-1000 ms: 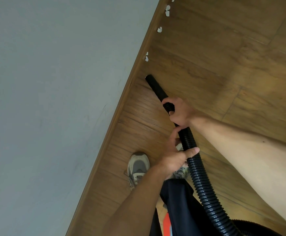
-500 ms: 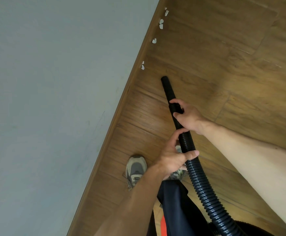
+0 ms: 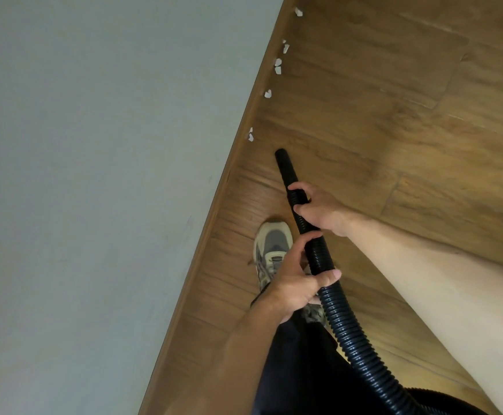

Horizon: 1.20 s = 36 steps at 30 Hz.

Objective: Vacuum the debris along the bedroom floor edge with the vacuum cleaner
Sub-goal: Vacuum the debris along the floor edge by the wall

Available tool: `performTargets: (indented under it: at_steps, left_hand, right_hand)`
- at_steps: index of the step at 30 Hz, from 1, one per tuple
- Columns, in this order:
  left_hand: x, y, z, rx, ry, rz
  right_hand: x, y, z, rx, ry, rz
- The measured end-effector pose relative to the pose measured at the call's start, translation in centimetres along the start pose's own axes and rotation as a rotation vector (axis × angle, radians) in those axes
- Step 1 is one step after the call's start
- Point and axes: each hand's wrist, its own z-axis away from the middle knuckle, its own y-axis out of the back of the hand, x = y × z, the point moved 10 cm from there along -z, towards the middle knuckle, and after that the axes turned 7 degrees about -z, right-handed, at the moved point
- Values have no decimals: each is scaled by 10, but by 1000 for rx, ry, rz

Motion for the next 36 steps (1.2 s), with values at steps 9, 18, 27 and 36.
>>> performTargets:
  at_steps: [9, 18, 27, 36]
  left_hand:
    - [0, 42, 0, 51, 1, 20]
    - [-3, 55, -10, 67, 41, 37]
    - [5, 48, -24, 70, 50, 59]
    - [31, 53, -43, 97, -14, -58]
  right_hand:
    - [-37, -37, -18, -87, 92, -5]
    - [-37, -50, -38, -83, 89, 61]
    - [-34, -37, -47, -18, 94, -27]
    - [-52, -11, -60, 53, 110, -87]
